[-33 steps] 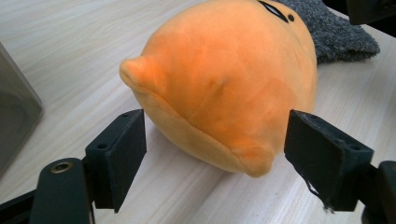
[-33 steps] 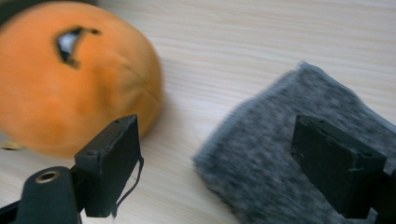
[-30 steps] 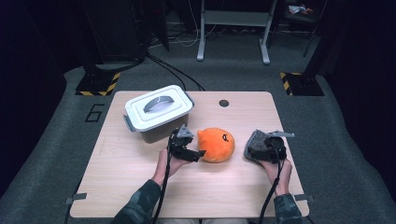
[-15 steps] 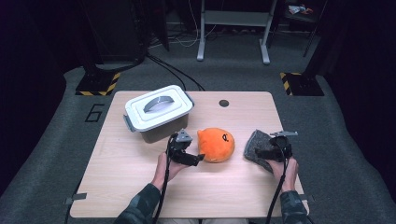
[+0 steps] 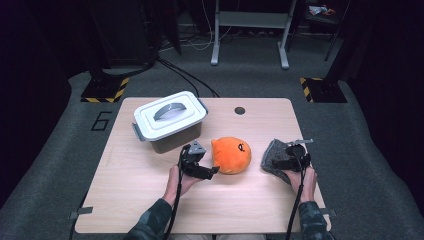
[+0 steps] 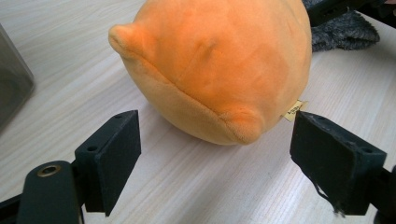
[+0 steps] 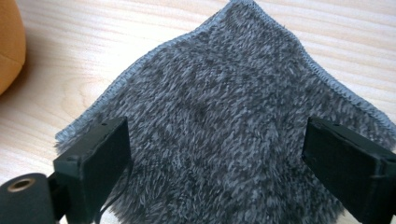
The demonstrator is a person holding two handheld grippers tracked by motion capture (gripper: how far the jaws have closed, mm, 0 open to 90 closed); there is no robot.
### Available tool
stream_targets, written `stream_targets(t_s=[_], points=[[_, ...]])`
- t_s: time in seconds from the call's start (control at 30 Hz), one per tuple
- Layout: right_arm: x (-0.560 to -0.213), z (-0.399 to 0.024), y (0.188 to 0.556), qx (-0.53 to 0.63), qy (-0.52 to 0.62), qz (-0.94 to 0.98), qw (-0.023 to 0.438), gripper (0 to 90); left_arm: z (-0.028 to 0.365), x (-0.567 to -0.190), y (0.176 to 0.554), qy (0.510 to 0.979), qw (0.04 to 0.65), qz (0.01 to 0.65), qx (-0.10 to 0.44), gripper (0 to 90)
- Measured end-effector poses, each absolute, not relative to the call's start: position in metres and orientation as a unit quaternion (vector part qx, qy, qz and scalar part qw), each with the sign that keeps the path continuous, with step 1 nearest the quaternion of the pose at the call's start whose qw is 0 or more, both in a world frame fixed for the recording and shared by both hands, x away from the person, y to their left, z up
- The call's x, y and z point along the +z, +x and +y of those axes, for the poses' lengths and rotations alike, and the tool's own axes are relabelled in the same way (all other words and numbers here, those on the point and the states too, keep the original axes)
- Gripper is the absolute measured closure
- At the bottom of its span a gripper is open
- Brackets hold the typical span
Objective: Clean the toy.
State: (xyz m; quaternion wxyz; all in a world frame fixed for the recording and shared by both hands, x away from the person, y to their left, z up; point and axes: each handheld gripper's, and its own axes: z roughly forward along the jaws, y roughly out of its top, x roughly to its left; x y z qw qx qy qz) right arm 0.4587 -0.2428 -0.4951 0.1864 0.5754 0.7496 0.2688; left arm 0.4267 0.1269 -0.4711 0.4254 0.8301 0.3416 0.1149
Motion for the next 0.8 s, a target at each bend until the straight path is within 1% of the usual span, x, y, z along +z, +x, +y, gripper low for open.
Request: stream_targets(t_s=[0.1, 0.23, 0.37, 0.47, 0.53, 0.67, 0.77, 0.8], points=[[-0.499, -0.243, 0.46, 0.26, 0.58, 0.751, 0.179, 8.8, 0.125, -0.473, 0.426, 0.83, 0.426, 0.343, 0.114, 16.3], [-0.506, -0.243, 0.46, 0.25, 0.591, 0.749, 0.169, 12.9, 0.122, -0.476, 0.426, 0.834, 0.418, 0.339, 0.122, 16.4], [-0.508, -0.244, 0.459, 0.253, 0.58, 0.754, 0.179, 15.3, 0.119, -0.48, 0.426, 0.834, 0.419, 0.339, 0.12, 17.3], [-0.508, -0.244, 0.458, 0.254, 0.586, 0.749, 0.177, 19.2, 0.115, -0.482, 0.424, 0.833, 0.42, 0.339, 0.122, 18.9], [-0.509, -0.246, 0.458, 0.258, 0.577, 0.752, 0.185, 21.9, 0.112, -0.484, 0.424, 0.833, 0.419, 0.339, 0.126, 20.0], [-0.508, -0.247, 0.456, 0.261, 0.576, 0.751, 0.19, 30.6, 0.108, -0.487, 0.423, 0.83, 0.422, 0.338, 0.135, 24.7], [-0.507, -0.247, 0.455, 0.264, 0.574, 0.751, 0.189, 37.4, 0.105, -0.488, 0.423, 0.83, 0.418, 0.34, 0.143, 34.6], [-0.506, -0.245, 0.454, 0.264, 0.579, 0.749, 0.186, 41.3, 0.105, -0.489, 0.423, 0.83, 0.419, 0.339, 0.141, 38.3]])
